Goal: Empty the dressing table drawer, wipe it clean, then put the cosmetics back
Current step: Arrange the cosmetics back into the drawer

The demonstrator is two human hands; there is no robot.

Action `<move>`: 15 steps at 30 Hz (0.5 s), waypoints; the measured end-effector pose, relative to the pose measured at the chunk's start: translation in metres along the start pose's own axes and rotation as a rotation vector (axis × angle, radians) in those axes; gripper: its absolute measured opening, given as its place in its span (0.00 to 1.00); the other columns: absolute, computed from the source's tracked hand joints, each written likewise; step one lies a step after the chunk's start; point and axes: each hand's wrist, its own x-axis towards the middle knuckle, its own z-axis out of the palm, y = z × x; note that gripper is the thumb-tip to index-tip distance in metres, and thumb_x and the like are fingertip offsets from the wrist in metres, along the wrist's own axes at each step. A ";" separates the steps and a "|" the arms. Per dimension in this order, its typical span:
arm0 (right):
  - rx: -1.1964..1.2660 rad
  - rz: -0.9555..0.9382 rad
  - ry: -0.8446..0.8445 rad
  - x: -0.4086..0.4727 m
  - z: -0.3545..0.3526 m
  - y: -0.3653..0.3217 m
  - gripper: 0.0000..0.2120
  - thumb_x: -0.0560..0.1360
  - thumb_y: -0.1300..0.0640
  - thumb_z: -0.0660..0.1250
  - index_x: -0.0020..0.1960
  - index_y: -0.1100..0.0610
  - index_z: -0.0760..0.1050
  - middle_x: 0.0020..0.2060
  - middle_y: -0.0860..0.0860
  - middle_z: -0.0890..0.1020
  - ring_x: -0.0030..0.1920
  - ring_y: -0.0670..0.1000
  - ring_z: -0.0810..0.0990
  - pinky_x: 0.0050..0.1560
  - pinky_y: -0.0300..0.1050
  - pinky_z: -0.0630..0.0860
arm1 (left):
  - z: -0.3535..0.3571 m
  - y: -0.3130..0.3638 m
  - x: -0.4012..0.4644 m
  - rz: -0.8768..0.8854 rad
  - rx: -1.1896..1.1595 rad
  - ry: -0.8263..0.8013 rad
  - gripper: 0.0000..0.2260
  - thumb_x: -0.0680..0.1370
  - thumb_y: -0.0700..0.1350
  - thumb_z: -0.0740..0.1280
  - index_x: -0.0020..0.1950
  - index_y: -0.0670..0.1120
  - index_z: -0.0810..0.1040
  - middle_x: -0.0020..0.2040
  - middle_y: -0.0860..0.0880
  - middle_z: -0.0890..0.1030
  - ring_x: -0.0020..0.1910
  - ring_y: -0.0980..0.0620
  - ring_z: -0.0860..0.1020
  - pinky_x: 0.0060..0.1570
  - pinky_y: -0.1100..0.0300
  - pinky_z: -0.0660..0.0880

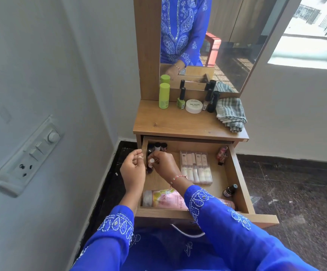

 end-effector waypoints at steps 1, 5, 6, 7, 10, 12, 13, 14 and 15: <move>0.003 0.003 -0.001 0.000 0.000 0.000 0.12 0.73 0.67 0.64 0.55 0.58 0.78 0.48 0.58 0.83 0.49 0.55 0.81 0.51 0.46 0.78 | 0.000 0.000 0.000 -0.002 -0.001 0.000 0.10 0.77 0.37 0.60 0.55 0.43 0.79 0.49 0.46 0.82 0.49 0.49 0.80 0.49 0.59 0.75; 0.007 -0.018 0.004 -0.001 -0.001 0.000 0.12 0.73 0.66 0.65 0.56 0.59 0.78 0.49 0.57 0.83 0.50 0.54 0.81 0.52 0.43 0.76 | 0.001 0.001 0.000 0.001 -0.016 -0.012 0.10 0.77 0.36 0.60 0.55 0.42 0.79 0.48 0.46 0.81 0.50 0.49 0.81 0.51 0.56 0.77; 0.007 -0.027 0.013 -0.001 -0.002 0.000 0.12 0.73 0.66 0.65 0.56 0.59 0.78 0.49 0.57 0.82 0.50 0.53 0.81 0.51 0.42 0.75 | 0.001 0.001 -0.001 0.002 -0.021 -0.017 0.10 0.77 0.36 0.61 0.55 0.42 0.79 0.48 0.47 0.81 0.50 0.49 0.81 0.52 0.56 0.77; 0.008 -0.035 0.026 -0.001 -0.005 0.000 0.12 0.73 0.66 0.65 0.56 0.60 0.78 0.49 0.57 0.82 0.49 0.53 0.81 0.50 0.40 0.74 | 0.002 0.001 -0.001 0.005 -0.023 -0.020 0.10 0.77 0.36 0.60 0.55 0.43 0.79 0.48 0.47 0.81 0.50 0.49 0.81 0.52 0.57 0.77; 0.046 -0.044 0.088 0.002 -0.019 -0.002 0.10 0.73 0.67 0.64 0.52 0.61 0.79 0.46 0.56 0.84 0.42 0.48 0.79 0.42 0.29 0.70 | 0.003 0.004 -0.002 0.018 -0.026 -0.023 0.10 0.77 0.36 0.60 0.55 0.42 0.78 0.49 0.46 0.81 0.49 0.52 0.80 0.46 0.70 0.74; 0.085 -0.046 0.140 0.008 -0.035 -0.005 0.08 0.73 0.67 0.64 0.50 0.62 0.80 0.45 0.56 0.84 0.40 0.46 0.77 0.41 0.27 0.68 | 0.006 0.010 0.000 0.033 -0.038 -0.033 0.10 0.77 0.36 0.60 0.55 0.43 0.78 0.49 0.47 0.81 0.45 0.56 0.79 0.39 0.76 0.72; 0.100 -0.048 0.159 0.011 -0.045 -0.007 0.08 0.73 0.67 0.65 0.50 0.62 0.80 0.46 0.56 0.84 0.41 0.46 0.77 0.41 0.27 0.68 | 0.008 0.016 0.003 0.037 -0.053 -0.046 0.11 0.77 0.36 0.59 0.54 0.43 0.78 0.49 0.47 0.81 0.44 0.57 0.79 0.38 0.76 0.72; 0.107 -0.052 0.177 0.016 -0.056 -0.009 0.07 0.74 0.66 0.65 0.51 0.62 0.79 0.46 0.56 0.83 0.42 0.45 0.77 0.42 0.28 0.69 | 0.012 0.021 0.007 0.046 -0.070 -0.061 0.11 0.77 0.35 0.59 0.54 0.44 0.78 0.49 0.47 0.81 0.44 0.56 0.79 0.40 0.74 0.73; 0.106 -0.054 0.196 0.021 -0.068 -0.011 0.08 0.74 0.65 0.65 0.52 0.62 0.79 0.46 0.55 0.83 0.43 0.45 0.77 0.43 0.29 0.70 | 0.017 0.028 0.012 0.064 -0.082 -0.073 0.11 0.77 0.35 0.59 0.53 0.45 0.78 0.50 0.46 0.81 0.46 0.54 0.80 0.43 0.71 0.74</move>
